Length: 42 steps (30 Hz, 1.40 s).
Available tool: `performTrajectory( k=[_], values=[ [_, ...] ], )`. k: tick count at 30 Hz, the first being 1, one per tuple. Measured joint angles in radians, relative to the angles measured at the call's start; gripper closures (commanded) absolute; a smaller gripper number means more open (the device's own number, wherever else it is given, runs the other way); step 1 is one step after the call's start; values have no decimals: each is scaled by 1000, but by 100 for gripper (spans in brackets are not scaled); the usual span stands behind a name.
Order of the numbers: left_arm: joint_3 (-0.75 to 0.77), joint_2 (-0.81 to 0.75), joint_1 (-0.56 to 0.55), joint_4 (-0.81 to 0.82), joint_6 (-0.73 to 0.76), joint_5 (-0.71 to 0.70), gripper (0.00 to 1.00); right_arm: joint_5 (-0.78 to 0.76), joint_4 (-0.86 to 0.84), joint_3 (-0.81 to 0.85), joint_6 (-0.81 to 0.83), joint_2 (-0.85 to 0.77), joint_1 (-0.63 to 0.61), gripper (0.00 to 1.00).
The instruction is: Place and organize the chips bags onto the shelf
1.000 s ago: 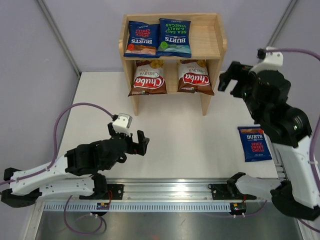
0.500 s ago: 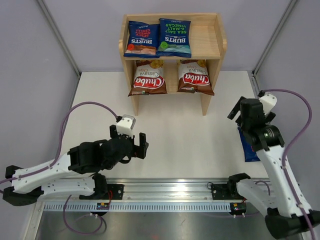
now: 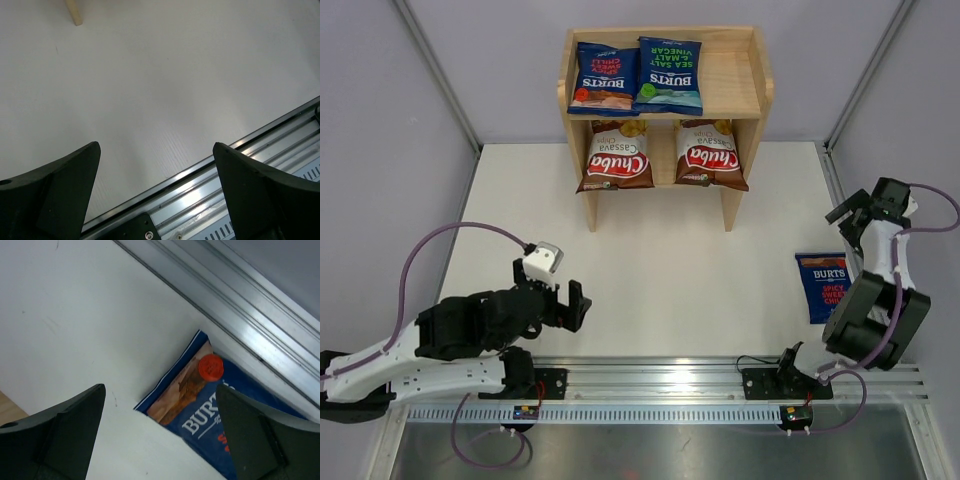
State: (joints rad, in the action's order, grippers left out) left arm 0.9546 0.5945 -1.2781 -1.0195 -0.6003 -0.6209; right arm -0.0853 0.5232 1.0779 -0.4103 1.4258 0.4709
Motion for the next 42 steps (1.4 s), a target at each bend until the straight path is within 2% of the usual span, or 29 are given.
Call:
performTrajectory(
  k=[4, 13, 20, 21, 22, 23, 26, 31, 32, 36, 38, 40, 42],
  values=[
    [-35, -37, 0, 4, 16, 16, 1, 35, -17, 70, 93, 157, 39, 1],
    [-52, -127, 0, 30, 16, 16, 1, -5, -24, 66, 344, 224, 69, 1],
    [-66, -162, 0, 43, 18, 26, 1, 61, 13, 53, 425, 344, 123, 3],
    [-66, -162, 0, 47, 21, 31, 1, 84, 21, 53, 431, 349, 129, 6],
    [-67, -162, 0, 50, 22, 35, 1, 102, 26, 53, 434, 351, 132, 15],
    [-67, -162, 0, 50, 24, 39, 1, 128, 34, 55, 438, 357, 135, 20],
    [-67, -162, 0, 53, 27, 45, 1, 196, 50, 57, 436, 374, 136, 42],
    [-67, -162, 0, 57, 27, 49, 1, 256, 51, 47, 399, 375, 136, 59],
    [-67, -163, 0, 57, 28, 50, 1, 260, 49, 40, 390, 370, 136, 66],
    [-67, -163, 0, 57, 27, 50, 1, 264, 39, -3, 347, 324, 136, 80],
    [-67, -163, 0, 57, 27, 50, 1, 264, 31, -27, 319, 299, 136, 83],
    [-67, -164, 0, 57, 27, 50, 1, 264, 21, -50, 288, 266, 136, 100],
    [-68, -167, -2, 57, 27, 50, 1, 266, 13, -64, 256, 227, 136, 100]
  ],
)
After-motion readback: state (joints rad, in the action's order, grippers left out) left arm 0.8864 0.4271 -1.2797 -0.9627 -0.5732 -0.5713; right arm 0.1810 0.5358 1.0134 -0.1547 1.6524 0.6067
